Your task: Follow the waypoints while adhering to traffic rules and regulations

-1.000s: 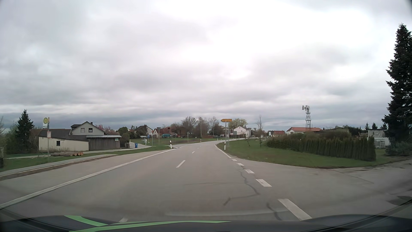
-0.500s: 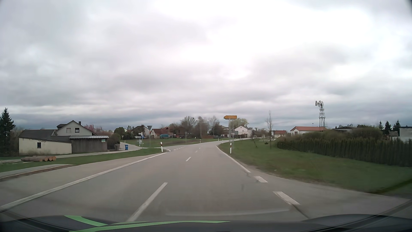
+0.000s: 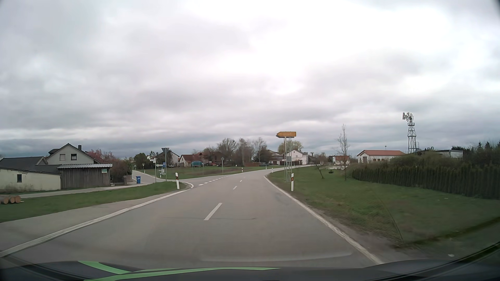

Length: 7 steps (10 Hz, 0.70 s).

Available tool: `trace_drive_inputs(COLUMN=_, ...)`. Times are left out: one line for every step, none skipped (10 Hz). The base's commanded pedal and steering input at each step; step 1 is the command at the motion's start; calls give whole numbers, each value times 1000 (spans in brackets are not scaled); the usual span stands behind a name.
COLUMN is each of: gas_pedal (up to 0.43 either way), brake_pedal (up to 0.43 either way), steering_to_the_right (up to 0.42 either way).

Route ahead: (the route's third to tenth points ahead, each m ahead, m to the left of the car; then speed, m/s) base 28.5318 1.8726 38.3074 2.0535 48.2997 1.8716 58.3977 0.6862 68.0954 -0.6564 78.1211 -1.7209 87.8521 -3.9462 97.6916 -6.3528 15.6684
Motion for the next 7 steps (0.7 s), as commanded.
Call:
trace_drive_inputs(gas_pedal=47, brake_pedal=0, steering_to_the_right=0)
trace_drive_inputs(gas_pedal=47, brake_pedal=0, steering_to_the_right=0)
trace_drive_inputs(gas_pedal=47, brake_pedal=0, steering_to_the_right=0)
trace_drive_inputs(gas_pedal=47, brake_pedal=0, steering_to_the_right=0)
trace_drive_inputs(gas_pedal=47, brake_pedal=0, steering_to_the_right=2)
trace_drive_inputs(gas_pedal=59, brake_pedal=0, steering_to_the_right=10)
trace_drive_inputs(gas_pedal=59, brake_pedal=0, steering_to_the_right=13)
